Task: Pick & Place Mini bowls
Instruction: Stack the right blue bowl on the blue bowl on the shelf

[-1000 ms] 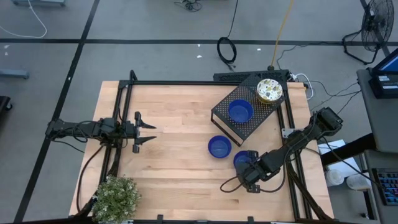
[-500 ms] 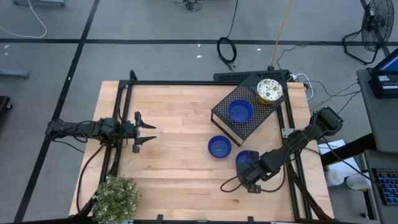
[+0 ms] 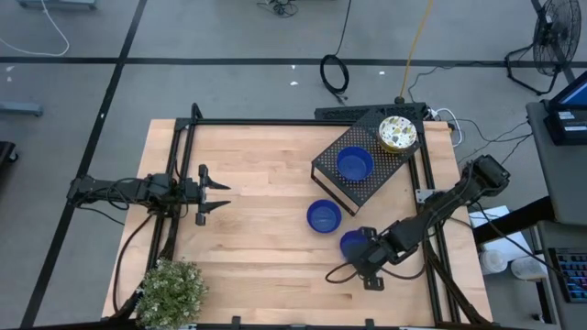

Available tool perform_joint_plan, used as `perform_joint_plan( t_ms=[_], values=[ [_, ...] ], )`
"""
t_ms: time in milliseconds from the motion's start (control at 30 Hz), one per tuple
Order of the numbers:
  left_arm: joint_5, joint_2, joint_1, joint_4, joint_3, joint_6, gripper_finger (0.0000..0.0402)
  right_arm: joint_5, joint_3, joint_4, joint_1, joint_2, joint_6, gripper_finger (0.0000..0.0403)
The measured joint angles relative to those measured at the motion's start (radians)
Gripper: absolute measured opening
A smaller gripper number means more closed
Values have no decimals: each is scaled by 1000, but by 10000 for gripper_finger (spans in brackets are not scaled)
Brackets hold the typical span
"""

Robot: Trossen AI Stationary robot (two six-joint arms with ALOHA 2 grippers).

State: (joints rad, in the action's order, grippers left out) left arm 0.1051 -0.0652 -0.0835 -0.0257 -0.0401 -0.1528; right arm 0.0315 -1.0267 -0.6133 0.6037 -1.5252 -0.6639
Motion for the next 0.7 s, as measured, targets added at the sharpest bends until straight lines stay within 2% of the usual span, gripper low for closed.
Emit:
perform_joint_plan(
  t_ms=[367, 700],
  values=[
    [0, 0, 0, 0, 0, 0, 198, -10, 0, 221, -2, 109, 98, 0],
    [0, 0, 0, 0, 0, 0, 198, -171, -3, 354, -38, 262, 315, 0]
  ],
)
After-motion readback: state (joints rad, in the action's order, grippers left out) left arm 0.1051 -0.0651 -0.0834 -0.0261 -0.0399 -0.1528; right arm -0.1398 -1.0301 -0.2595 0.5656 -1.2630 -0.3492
